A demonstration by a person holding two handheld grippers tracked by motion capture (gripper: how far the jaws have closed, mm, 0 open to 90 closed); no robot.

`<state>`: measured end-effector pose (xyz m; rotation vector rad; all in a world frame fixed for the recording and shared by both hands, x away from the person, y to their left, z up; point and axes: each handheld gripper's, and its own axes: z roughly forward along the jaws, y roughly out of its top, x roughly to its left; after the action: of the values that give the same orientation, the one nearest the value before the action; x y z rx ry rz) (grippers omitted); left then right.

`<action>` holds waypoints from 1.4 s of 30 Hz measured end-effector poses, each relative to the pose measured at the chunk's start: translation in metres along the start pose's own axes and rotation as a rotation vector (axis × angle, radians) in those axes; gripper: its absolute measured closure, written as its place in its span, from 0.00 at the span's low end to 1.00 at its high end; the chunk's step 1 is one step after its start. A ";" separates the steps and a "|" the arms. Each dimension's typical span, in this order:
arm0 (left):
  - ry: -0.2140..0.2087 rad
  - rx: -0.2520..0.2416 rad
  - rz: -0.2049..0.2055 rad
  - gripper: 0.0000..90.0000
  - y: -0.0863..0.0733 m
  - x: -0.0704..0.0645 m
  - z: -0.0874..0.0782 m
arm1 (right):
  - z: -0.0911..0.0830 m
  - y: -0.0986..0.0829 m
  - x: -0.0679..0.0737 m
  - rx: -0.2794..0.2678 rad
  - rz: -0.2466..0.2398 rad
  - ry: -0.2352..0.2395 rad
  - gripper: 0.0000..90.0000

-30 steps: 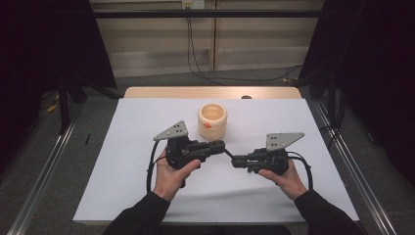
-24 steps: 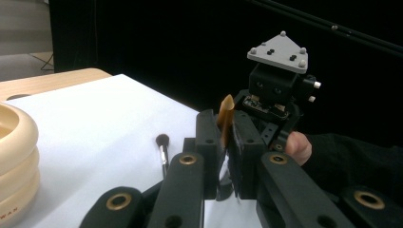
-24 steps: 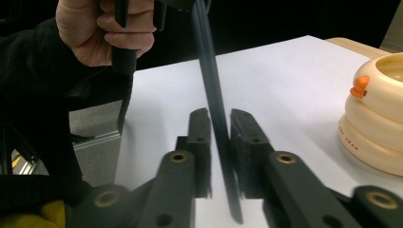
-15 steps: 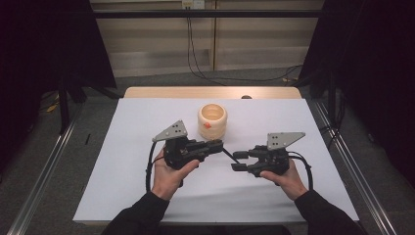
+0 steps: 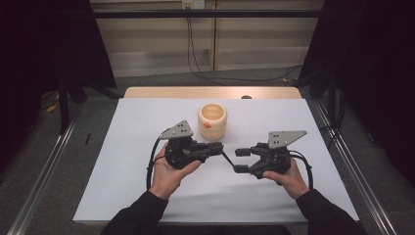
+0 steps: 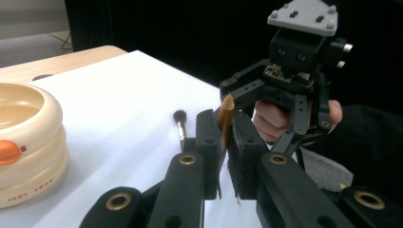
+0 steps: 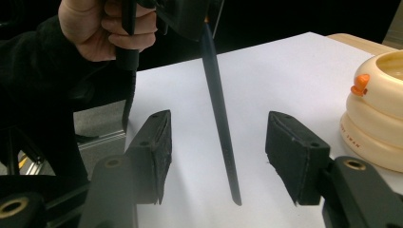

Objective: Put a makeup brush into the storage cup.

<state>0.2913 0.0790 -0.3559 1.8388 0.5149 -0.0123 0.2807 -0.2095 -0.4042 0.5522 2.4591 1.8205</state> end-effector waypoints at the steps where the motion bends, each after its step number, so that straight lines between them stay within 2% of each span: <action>1: -0.002 0.002 -0.001 0.93 0.001 0.000 0.000 | 0.000 0.000 0.000 0.005 0.003 0.004 0.48; 3: 0.000 0.026 0.002 0.93 0.001 -0.001 0.002 | 0.002 -0.001 -0.001 0.028 0.017 0.016 0.48; 11: -0.002 0.074 0.005 0.93 0.001 -0.004 0.007 | 0.005 -0.001 -0.001 0.042 0.011 0.041 0.53; 22: -0.013 0.148 0.026 0.93 0.000 -0.009 0.017 | 0.011 0.003 0.004 0.081 -0.021 0.060 0.68; 24: -0.020 0.143 0.015 0.93 -0.002 -0.010 0.020 | 0.012 0.004 0.005 0.089 -0.024 0.058 0.71; 36: -0.031 0.181 0.024 0.93 -0.005 -0.011 0.026 | 0.020 0.005 0.005 0.130 -0.033 0.076 0.82; 42: -0.040 0.178 0.025 0.93 -0.005 -0.011 0.026 | 0.021 0.004 0.004 0.127 -0.033 0.080 0.88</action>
<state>0.2861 0.0529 -0.3668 2.0146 0.4757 -0.0803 0.2825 -0.1881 -0.4057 0.4490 2.6334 1.7168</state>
